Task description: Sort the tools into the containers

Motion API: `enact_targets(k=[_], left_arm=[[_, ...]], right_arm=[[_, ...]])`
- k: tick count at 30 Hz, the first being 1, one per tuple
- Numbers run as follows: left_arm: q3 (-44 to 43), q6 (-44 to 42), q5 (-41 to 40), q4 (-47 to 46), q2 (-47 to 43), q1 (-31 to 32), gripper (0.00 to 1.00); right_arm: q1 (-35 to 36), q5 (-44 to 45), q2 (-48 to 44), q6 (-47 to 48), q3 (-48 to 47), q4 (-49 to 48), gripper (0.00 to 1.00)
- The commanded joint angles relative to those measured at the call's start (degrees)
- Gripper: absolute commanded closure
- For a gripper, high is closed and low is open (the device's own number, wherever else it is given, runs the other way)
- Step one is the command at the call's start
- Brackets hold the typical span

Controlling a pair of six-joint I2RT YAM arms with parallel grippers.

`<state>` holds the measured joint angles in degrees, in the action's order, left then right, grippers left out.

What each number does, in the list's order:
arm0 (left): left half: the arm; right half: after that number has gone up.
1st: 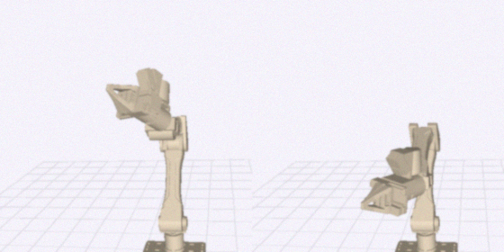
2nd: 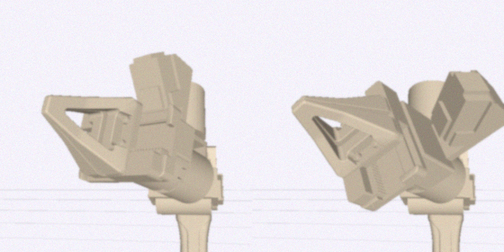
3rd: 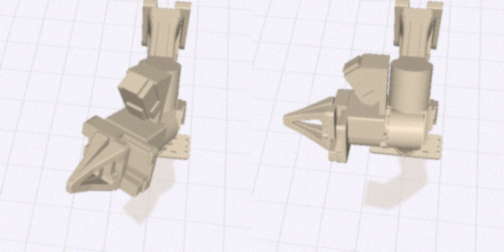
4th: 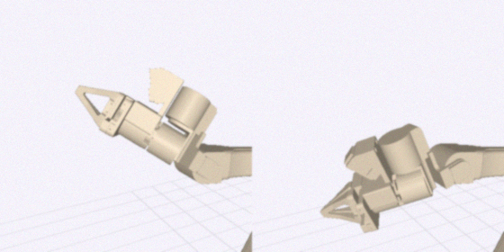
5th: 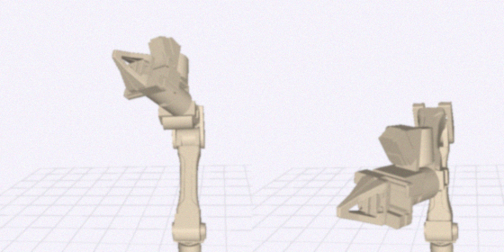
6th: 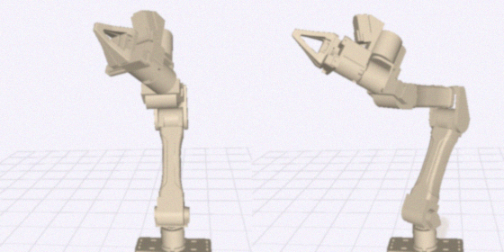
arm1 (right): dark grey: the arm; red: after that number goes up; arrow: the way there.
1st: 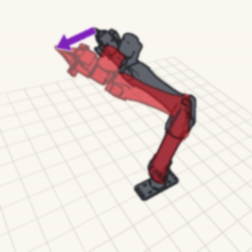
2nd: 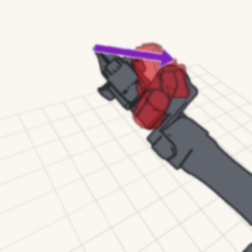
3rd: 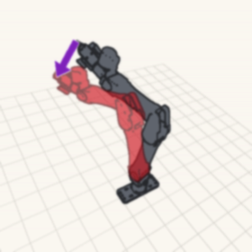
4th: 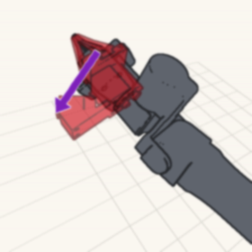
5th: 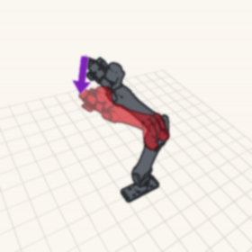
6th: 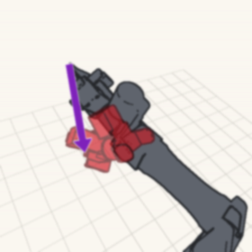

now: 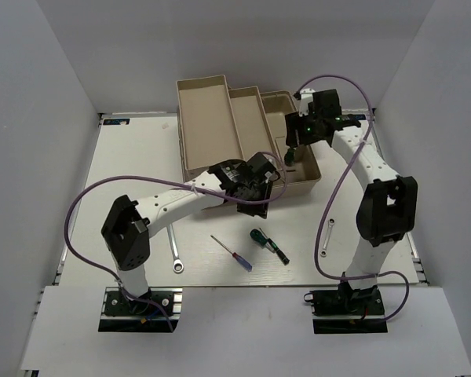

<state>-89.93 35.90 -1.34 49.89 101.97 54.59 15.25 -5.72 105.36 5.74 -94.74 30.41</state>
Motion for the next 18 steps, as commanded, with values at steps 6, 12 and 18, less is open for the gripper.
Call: enact_targets(k=[6,12,18], left_arm=[[5.99,5.94,-1.72,-0.66,-6.60,2.19,0.76],[14.16,6.99,-7.42,1.34,-14.06,3.77,1.00],[22.51,12.26,-12.10,4.34,-22.25,4.30,0.30]], right_arm=[[-6.79,-22.55,-15.08,4.25,13.03,-0.45,0.74],[-5.23,-48.76,-36.33,30.11,40.16,7.46,1.00],[6.28,-40.00,-48.67,30.66,59.74,-4.29,0.39]])
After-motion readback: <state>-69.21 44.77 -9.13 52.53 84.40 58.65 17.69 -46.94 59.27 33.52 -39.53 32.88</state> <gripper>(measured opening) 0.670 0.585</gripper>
